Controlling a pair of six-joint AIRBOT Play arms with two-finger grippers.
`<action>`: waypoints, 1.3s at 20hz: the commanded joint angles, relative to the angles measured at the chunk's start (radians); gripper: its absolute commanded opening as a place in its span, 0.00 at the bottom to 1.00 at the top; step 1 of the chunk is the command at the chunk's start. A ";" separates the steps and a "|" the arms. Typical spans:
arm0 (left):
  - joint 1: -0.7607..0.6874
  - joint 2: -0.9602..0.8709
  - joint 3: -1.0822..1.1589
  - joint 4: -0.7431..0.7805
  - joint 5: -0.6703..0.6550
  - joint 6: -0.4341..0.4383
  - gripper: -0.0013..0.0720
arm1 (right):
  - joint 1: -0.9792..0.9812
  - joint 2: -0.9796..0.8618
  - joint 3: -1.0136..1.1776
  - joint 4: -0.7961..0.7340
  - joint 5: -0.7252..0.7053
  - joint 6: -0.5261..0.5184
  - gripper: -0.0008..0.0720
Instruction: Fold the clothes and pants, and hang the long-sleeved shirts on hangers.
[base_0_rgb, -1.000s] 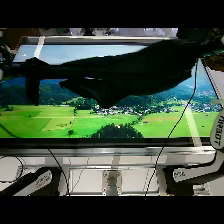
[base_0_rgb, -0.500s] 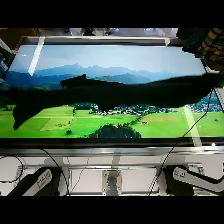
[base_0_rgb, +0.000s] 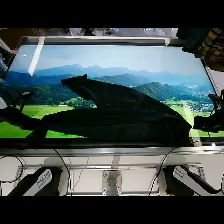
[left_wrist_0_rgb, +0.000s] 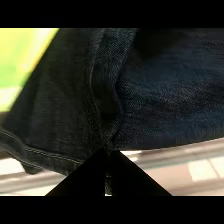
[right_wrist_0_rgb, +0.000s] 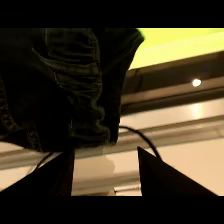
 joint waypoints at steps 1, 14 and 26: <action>-0.001 0.004 -0.034 -0.023 -0.033 0.034 0.07 | -0.014 0.011 0.005 0.016 0.066 -0.002 0.60; 0.002 0.004 -0.034 -0.003 0.064 0.036 0.25 | -0.012 -0.174 -0.026 0.201 -0.223 -0.150 0.60; 0.002 0.003 -0.034 0.016 0.088 0.032 0.25 | -0.013 -0.289 -0.047 0.206 -0.308 -0.132 0.35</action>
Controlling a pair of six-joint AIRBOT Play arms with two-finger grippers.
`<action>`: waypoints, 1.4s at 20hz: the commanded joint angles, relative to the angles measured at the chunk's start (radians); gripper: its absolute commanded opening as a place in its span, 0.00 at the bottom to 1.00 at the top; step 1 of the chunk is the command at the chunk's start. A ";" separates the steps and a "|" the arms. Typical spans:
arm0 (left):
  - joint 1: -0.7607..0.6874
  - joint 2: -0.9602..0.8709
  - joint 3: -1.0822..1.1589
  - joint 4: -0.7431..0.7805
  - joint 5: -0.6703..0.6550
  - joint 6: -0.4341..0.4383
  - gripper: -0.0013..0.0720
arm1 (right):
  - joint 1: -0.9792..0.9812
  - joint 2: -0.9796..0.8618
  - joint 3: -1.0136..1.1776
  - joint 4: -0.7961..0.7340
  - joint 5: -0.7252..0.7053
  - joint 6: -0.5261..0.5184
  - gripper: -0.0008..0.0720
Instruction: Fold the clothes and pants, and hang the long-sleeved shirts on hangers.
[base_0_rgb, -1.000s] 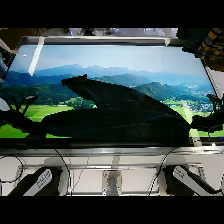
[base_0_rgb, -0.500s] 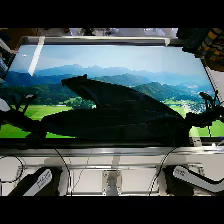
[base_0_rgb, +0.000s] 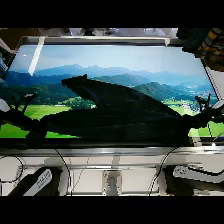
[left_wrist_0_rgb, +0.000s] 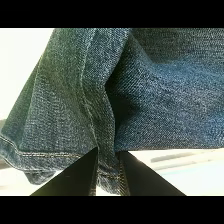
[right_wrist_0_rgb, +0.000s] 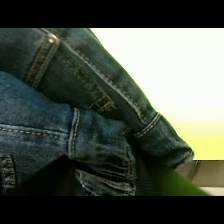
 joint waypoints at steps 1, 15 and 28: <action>0.001 -0.001 0.000 0.003 0.023 -0.003 0.25 | -0.001 -0.010 -0.003 0.051 0.007 -0.002 0.16; 0.225 -0.015 0.227 -0.144 -0.006 -0.002 0.38 | -0.001 0.146 0.463 0.119 0.061 0.010 0.05; -0.217 -0.261 0.221 -0.119 -0.262 0.104 0.42 | -0.001 0.129 0.464 0.109 0.061 0.010 0.05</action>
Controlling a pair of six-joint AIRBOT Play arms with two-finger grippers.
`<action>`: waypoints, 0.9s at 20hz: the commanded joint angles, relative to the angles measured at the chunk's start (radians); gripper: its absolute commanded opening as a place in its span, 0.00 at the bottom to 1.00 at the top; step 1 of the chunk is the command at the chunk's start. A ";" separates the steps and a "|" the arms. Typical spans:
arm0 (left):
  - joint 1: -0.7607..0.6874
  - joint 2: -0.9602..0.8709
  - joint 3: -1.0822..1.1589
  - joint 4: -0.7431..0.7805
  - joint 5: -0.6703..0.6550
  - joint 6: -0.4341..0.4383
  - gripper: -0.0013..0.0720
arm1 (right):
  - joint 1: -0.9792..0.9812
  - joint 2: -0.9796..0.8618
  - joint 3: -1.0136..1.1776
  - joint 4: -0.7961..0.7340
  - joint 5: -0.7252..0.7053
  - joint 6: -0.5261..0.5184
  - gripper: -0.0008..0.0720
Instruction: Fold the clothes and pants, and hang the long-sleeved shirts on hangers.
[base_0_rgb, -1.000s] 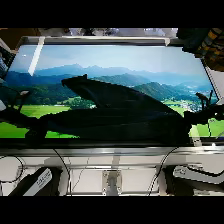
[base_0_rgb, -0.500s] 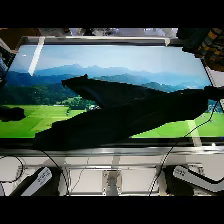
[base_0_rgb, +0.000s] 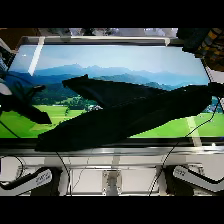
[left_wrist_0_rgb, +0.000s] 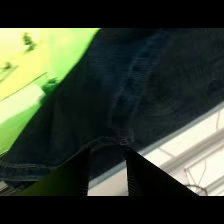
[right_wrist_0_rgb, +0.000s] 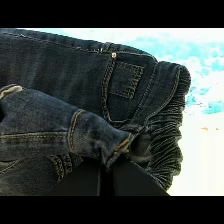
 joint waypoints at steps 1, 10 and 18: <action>-0.190 -0.044 -0.006 0.187 -0.010 -0.122 0.53 | 0.000 0.000 0.002 -0.001 0.000 0.000 0.05; -0.362 -0.045 -0.107 0.353 0.108 -0.273 0.68 | 0.000 0.000 0.002 -0.001 0.005 0.000 0.05; -0.358 -0.070 -0.183 0.345 0.377 -0.346 0.32 | 0.000 0.000 0.002 0.000 0.012 0.000 0.05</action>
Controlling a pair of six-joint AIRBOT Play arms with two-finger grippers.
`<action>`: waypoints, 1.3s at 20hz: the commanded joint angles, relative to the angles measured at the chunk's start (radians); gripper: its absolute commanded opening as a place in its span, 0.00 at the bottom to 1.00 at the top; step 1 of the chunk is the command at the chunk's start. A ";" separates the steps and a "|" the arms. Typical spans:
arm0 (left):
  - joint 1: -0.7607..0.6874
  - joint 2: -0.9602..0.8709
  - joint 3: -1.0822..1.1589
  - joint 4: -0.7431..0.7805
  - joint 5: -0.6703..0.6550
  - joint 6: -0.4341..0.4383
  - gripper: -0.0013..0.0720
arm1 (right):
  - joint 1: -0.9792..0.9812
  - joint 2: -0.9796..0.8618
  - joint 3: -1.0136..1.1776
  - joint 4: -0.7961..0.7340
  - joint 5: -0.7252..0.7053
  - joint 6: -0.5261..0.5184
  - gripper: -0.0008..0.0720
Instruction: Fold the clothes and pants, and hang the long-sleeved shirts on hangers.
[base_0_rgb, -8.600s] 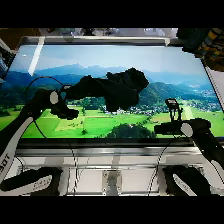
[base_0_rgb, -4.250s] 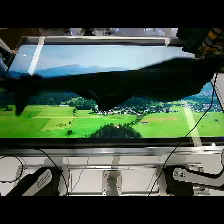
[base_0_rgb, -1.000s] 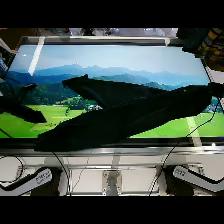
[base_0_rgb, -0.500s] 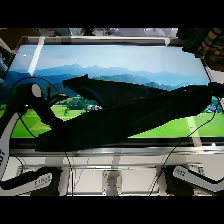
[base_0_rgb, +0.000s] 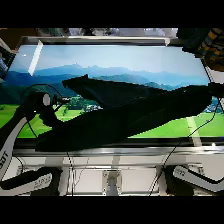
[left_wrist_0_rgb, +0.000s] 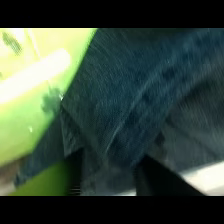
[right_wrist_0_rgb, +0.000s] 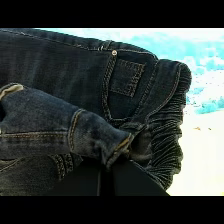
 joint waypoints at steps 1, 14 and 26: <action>-0.003 -0.031 -0.018 -0.019 0.101 -0.032 0.31 | 0.000 0.000 0.000 0.000 0.005 0.000 0.05; 0.208 -0.042 0.438 0.224 0.045 -0.093 0.06 | 0.000 -0.049 0.010 0.427 -0.317 0.011 0.04; 0.323 -0.138 0.872 -0.087 -0.108 0.246 0.06 | -0.042 -0.236 0.288 0.180 -0.038 -0.113 0.05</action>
